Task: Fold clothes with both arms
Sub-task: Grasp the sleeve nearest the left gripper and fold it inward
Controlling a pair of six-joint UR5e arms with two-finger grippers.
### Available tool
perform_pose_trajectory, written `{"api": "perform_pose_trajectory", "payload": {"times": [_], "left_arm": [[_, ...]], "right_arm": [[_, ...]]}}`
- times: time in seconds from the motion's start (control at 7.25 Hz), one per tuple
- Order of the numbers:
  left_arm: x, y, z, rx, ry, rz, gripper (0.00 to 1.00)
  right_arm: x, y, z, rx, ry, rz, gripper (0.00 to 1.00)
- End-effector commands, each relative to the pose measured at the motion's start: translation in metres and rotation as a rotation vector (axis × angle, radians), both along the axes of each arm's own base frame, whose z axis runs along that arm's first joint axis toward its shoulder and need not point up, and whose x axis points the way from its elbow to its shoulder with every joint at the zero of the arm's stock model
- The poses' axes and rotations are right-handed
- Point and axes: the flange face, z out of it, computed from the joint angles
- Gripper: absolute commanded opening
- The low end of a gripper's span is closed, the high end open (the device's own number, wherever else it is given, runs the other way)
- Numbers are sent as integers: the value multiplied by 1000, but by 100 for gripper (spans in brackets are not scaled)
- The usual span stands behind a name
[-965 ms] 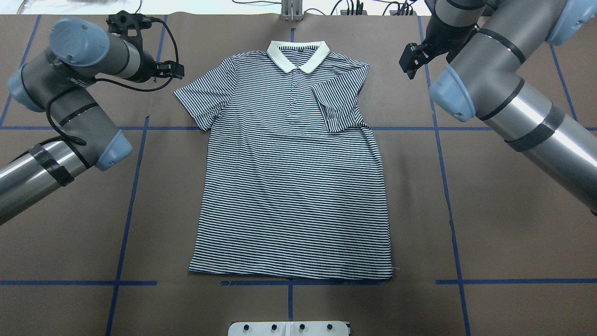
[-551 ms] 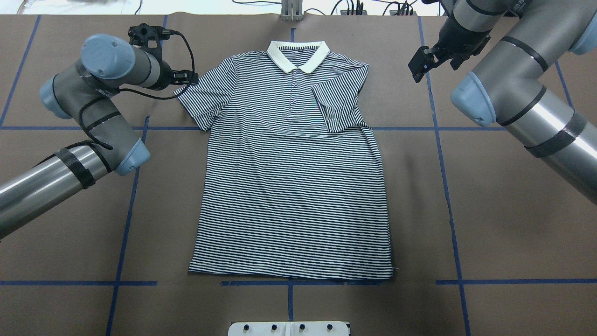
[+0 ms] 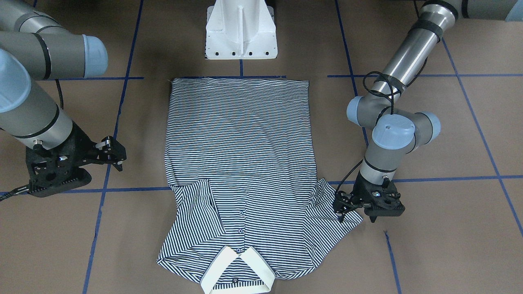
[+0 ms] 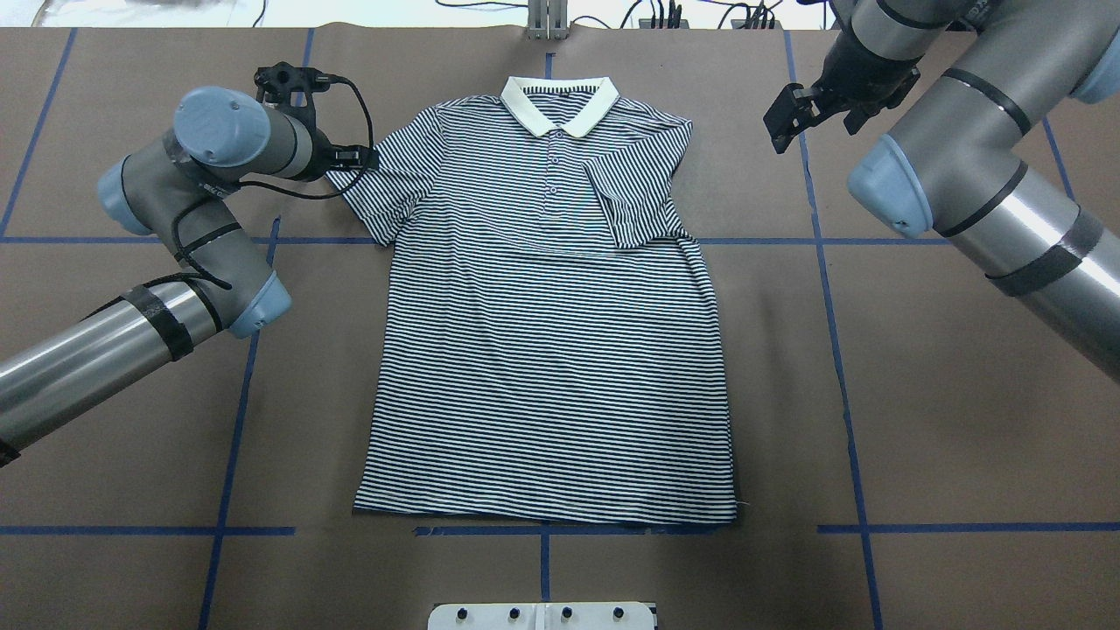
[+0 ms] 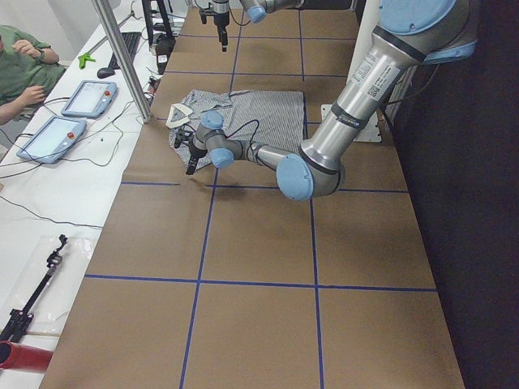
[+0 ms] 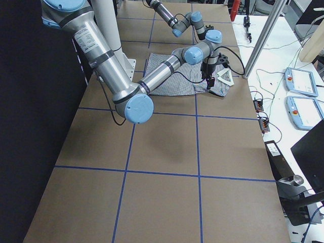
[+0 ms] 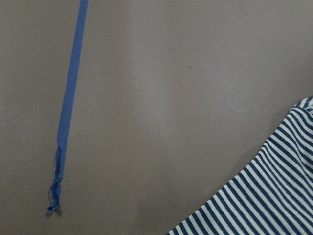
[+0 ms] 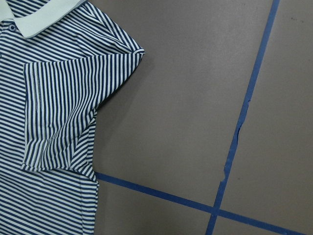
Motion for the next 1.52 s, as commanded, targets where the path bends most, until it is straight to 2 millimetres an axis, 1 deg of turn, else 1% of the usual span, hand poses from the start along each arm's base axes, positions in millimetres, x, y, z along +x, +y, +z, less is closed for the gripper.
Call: {"api": "perform_pose_trajectory", "payload": {"times": [0.0, 0.14, 0.28, 0.41, 0.55, 0.69, 0.83, 0.97, 1.1, 1.24, 1.38], "left_arm": [[6, 4, 2, -2, -2, 9, 99], [6, 5, 4, -5, -5, 11, 84], [6, 4, 2, -5, -4, 10, 55], [6, 5, 2, -4, -4, 11, 32], [7, 5, -4, 0, 3, 15, 3], [7, 5, -5, 0, 4, 18, 0], [6, 5, -8, -2, 7, 20, 0], [4, 5, -18, -11, -1, 18, 0], [0, 5, -43, -26, -12, 17, 0], [-1, 9, -70, -63, -1, 50, 0], [6, 6, -109, -115, 49, 12, 0]], "right_arm": [[0, 0, -2, 1, -2, 0, 100], [0, 0, -2, 1, -2, 0, 100], [0, 0, -2, 1, -2, 0, 100], [0, 0, -2, 1, -2, 0, 100], [0, 0, -2, 1, -2, 0, 100], [0, 0, -2, 1, -2, 0, 100], [0, 0, -1, 0, -2, 0, 100], [0, 0, 1, -2, 1, 1, 100], [0, 0, 2, -3, 2, 1, 100], [0, 0, 3, -4, 3, 1, 100], [0, 1, 4, -6, 4, 1, 100]]}}
